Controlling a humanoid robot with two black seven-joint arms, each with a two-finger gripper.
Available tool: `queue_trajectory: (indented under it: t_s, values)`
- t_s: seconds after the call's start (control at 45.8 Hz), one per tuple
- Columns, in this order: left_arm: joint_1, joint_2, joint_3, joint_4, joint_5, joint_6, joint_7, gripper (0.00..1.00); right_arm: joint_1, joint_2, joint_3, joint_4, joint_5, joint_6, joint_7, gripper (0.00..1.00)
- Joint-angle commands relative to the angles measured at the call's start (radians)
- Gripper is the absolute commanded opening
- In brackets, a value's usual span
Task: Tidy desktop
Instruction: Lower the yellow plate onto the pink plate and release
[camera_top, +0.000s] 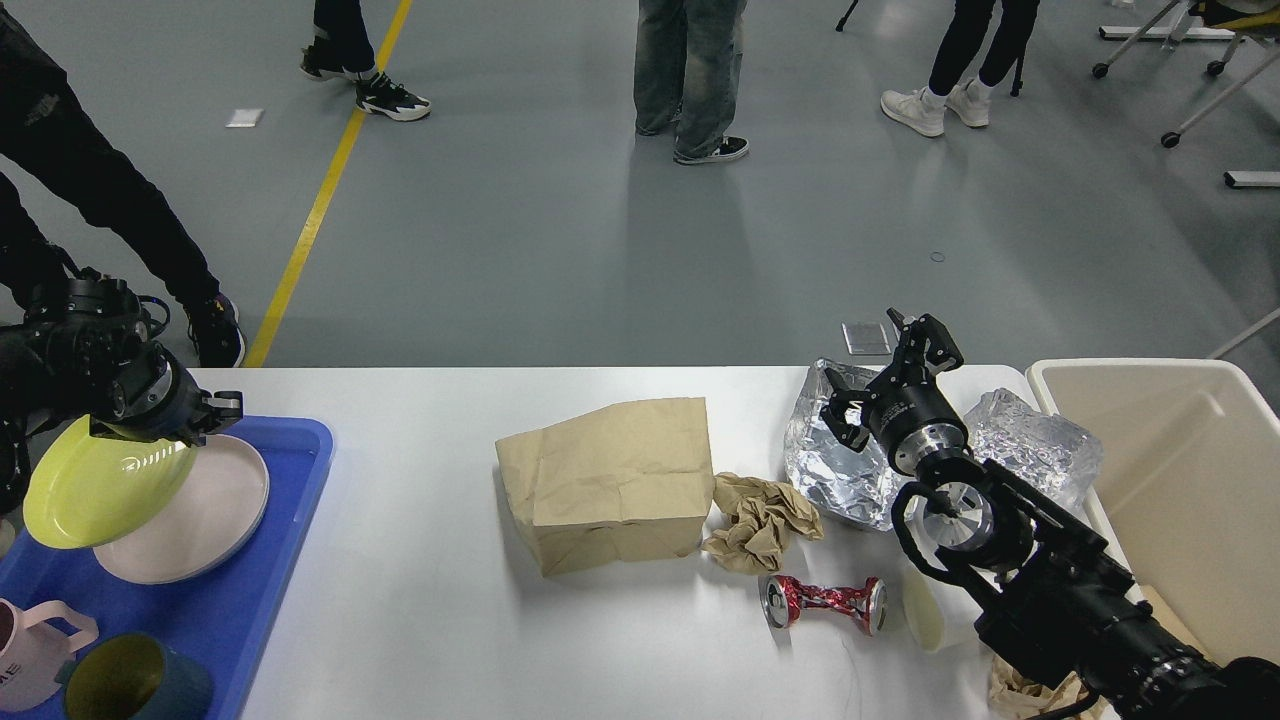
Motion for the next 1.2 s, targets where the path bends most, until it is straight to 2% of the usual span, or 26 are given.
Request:
queue_trajectory:
  t_s: [0.0,0.262,0.503,0.721,0.787,0.896,1.071,1.18]
  values:
    - [0.002,-0.017,-0.004,-0.002,0.000,0.000,0.000,0.00,0.000,0.000,0.000,0.000,0.000,0.000,0.000,1.00]
    - [0.030,-0.022,-0.042,-0.005,0.000,0.002,0.000,0.00,0.000,0.000,0.000,0.000,0.000,0.000,0.000,1.00]
    - [0.042,-0.022,-0.071,-0.005,-0.001,0.014,0.000,0.09,0.000,0.000,0.000,0.000,0.000,0.000,0.000,1.00]
    - [0.068,-0.020,-0.126,-0.006,-0.001,0.124,0.000,0.37,0.000,0.000,0.000,0.000,0.000,0.000,0.000,1.00]
    - [0.074,-0.020,-0.149,-0.006,-0.001,0.147,0.000,0.42,0.000,0.000,0.000,0.000,0.000,0.001,0.000,1.00]
    - [0.071,-0.019,-0.155,-0.006,-0.001,0.152,0.000,0.50,0.000,0.000,0.000,0.000,0.000,0.000,0.000,1.00]
    - [0.074,0.009,-0.229,-0.005,-0.003,0.156,-0.002,0.70,0.000,0.000,0.000,0.000,0.000,0.000,0.000,1.00]
    - [0.096,0.104,-0.292,-0.005,-0.003,0.196,-0.003,0.81,0.000,0.000,0.000,0.000,0.000,0.000,0.000,1.00]
